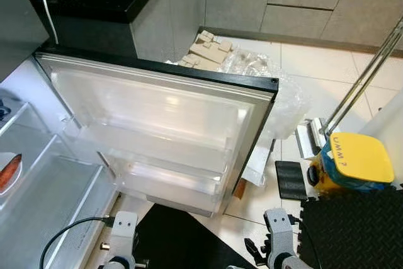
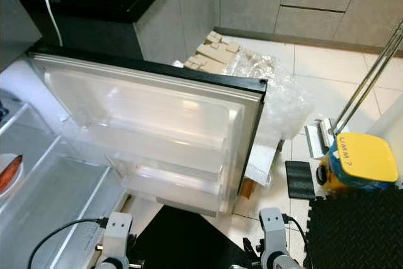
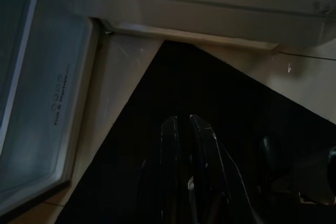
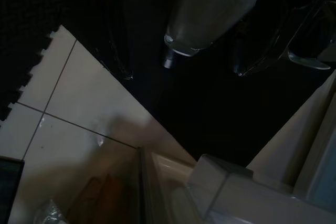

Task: Restocking fridge

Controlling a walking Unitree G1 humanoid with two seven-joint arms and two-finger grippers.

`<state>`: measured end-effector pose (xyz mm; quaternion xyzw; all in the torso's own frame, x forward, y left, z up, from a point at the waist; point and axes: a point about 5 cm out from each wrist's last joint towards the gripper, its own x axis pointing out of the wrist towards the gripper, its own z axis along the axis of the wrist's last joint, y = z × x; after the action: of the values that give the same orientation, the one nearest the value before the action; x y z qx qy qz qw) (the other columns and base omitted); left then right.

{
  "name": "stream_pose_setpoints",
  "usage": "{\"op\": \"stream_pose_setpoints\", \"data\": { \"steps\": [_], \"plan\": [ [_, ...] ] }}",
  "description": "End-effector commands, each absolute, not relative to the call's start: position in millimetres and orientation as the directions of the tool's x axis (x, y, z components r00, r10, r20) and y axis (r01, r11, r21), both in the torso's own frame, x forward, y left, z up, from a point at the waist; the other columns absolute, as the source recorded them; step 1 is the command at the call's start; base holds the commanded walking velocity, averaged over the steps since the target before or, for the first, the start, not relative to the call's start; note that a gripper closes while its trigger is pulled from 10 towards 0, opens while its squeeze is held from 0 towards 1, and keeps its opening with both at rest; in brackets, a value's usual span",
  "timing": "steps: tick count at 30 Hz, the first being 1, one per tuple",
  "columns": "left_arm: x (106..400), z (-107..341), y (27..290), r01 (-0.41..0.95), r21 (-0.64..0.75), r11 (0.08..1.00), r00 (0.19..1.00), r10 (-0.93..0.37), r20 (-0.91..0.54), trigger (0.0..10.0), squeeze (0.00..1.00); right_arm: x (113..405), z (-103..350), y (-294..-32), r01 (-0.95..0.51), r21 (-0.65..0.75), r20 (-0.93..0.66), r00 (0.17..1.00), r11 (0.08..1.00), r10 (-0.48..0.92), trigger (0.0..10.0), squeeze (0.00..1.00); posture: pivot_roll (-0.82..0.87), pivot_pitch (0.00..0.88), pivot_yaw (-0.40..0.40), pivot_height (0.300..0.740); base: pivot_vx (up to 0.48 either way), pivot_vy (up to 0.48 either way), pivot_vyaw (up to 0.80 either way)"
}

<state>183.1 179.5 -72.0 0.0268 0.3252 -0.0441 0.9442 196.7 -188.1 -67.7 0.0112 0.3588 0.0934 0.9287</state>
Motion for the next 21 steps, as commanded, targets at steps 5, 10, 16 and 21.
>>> {"op": "stream_pose_setpoints", "data": {
  "steps": [5, 10, 16, 21],
  "plan": [
    [174.2, -76.6, 186.7, 0.077, 0.028, 0.997, 0.761, -0.04, -0.648, 10.0, 0.0, 187.3, -73.3, -184.4, -0.16, 0.107, -0.684, 0.704, 0.981, 0.189, 10.0, 0.0, -0.15, 0.133, 0.023, 0.721, 0.0, 0.0, 0.0],
    [173.9, -76.8, 187.0, 0.075, 0.026, 0.997, 0.759, -0.04, -0.65, 10.0, 0.0, 187.0, -73.5, -184.1, -0.161, 0.114, -0.684, 0.703, 0.98, 0.195, 10.0, 0.0, -0.15, 0.133, 0.023, 0.721, 0.0, 0.0, -0.64],
    [175.1, -77.1, 184.2, 0.087, 0.025, 0.996, 0.754, -0.049, -0.655, 10.0, 0.0, 189.4, -71.9, -191.5, -0.15, 0.107, -0.69, 0.701, 0.983, 0.182, 10.0, 0.0, -0.16, 0.131, 0.027, 0.721, 0.0, 0.0, -0.8],
    [176.1, -77.0, 183.1, 0.089, 0.023, 0.996, 0.752, -0.053, -0.657, 10.0, 0.0, 190.9, -71.3, -193.3, -0.143, 0.102, -0.692, 0.701, 0.984, 0.173, 10.0, 0.0, -0.16, 0.131, 0.028, 0.721, 0.0, 0.0, -0.8]
  ]
}}
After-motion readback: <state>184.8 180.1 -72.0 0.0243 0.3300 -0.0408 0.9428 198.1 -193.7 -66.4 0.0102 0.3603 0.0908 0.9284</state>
